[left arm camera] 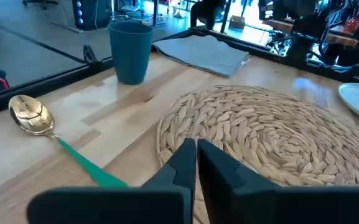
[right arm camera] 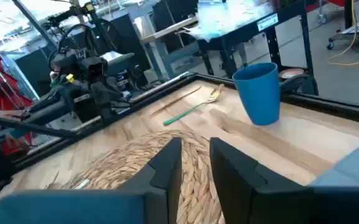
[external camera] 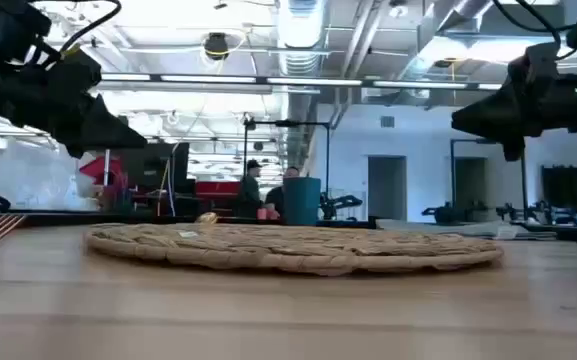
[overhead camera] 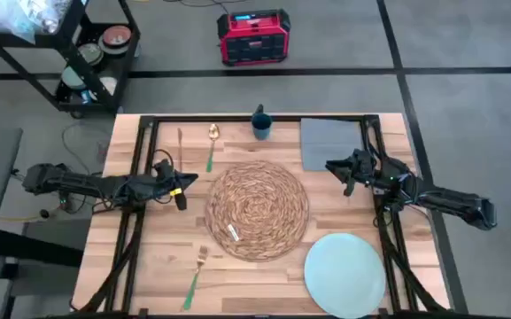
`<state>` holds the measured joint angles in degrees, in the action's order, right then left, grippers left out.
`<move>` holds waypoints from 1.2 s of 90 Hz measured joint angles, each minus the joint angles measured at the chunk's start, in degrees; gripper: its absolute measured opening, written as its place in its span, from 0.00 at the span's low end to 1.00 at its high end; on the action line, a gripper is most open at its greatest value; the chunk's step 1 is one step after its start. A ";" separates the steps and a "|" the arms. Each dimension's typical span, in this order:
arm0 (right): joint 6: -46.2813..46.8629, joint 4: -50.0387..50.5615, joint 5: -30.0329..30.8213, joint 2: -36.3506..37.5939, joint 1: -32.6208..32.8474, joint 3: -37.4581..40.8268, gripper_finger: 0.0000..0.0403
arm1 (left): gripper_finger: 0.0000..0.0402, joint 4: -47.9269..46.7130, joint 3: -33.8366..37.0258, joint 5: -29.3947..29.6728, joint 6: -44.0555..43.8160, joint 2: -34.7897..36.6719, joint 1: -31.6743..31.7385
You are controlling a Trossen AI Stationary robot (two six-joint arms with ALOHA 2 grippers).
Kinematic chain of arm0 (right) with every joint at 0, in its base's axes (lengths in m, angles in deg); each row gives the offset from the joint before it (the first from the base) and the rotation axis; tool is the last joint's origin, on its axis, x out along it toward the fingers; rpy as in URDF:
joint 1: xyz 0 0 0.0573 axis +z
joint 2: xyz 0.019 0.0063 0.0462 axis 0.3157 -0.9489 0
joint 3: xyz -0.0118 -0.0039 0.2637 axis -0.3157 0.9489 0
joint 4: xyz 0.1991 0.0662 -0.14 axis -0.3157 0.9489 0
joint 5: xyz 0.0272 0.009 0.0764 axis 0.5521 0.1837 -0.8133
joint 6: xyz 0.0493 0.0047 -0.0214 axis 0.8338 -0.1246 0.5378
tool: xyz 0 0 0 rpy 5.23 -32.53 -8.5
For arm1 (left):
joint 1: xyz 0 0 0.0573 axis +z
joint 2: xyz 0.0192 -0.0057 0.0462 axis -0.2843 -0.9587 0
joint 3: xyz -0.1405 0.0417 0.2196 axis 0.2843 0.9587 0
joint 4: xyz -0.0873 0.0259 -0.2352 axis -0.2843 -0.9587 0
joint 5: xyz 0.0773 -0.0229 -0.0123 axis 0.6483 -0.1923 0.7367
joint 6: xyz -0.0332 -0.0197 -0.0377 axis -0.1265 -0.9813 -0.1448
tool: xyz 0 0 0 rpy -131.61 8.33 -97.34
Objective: Set table place
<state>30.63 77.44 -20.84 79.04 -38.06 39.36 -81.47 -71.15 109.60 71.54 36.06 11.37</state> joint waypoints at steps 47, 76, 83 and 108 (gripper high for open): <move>0.20 -0.04 -0.02 0.00 0.00 0.00 0.18 | 0.00 3.11 -2.05 -0.02 -5.19 -0.07 0.01; 3.81 -0.58 -0.04 0.02 0.00 0.00 0.18 | 0.00 -42.78 -51.79 9.78 -3.79 -24.44 5.61; 4.09 -0.56 -0.04 0.02 0.00 0.00 0.18 | 0.00 -56.38 -61.92 13.30 -13.69 -33.28 11.34; 5.13 -0.77 0.13 0.02 0.00 0.00 0.18 | 0.00 -83.33 -80.85 3.43 -26.96 -61.51 31.46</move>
<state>35.76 76.67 -20.71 79.06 -38.06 39.36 -164.81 -152.00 113.03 44.58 -25.46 42.83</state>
